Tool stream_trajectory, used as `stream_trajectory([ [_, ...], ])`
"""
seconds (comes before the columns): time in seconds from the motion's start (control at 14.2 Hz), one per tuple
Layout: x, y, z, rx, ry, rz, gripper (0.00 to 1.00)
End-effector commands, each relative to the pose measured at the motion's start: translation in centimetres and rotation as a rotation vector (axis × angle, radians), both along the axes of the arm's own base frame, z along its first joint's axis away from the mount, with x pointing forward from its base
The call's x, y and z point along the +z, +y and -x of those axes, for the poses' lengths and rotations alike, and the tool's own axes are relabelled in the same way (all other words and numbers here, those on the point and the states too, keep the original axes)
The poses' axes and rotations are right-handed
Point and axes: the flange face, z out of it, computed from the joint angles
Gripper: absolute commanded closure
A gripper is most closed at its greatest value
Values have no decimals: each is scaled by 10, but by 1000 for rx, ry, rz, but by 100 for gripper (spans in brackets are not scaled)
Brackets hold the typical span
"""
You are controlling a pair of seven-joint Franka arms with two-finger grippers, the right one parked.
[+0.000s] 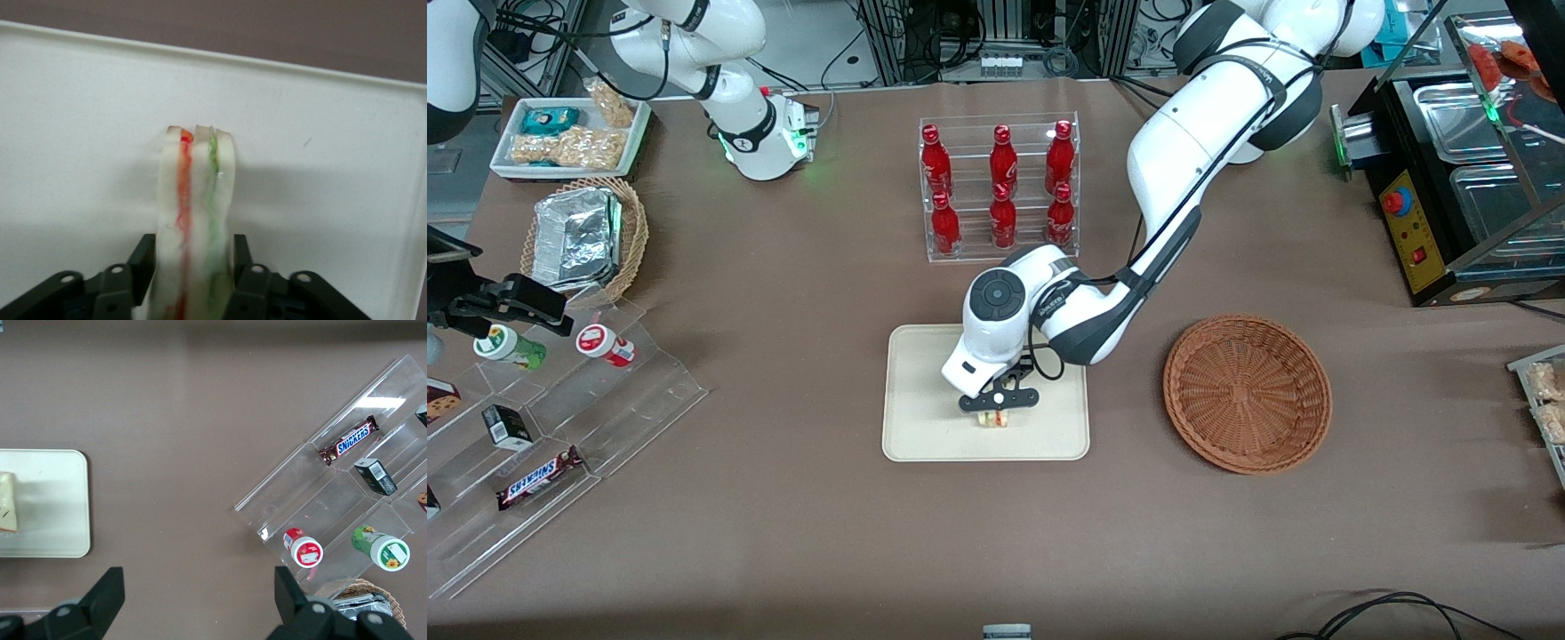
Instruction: Place sandwich from basket to tray
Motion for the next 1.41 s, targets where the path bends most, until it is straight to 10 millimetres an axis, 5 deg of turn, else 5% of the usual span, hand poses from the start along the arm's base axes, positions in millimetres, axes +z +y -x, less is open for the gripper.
stream_trajectory([
  [0.0,22,6,-11,39,-52,-33,0],
  [0.21,77,26,-16,56,-49,-107,0],
  [0.42,182,83,-29,93,-14,-116,0],
  [0.56,248,154,-30,10,100,-125,0],
  [0.77,309,288,-28,-76,222,-104,0],
  [0.91,335,372,-22,-54,292,-130,0],
  [1.05,358,429,-14,-65,317,-135,0],
  [1.2,375,460,-5,-28,325,-148,0],
  [1.34,380,463,12,-17,329,-177,0],
])
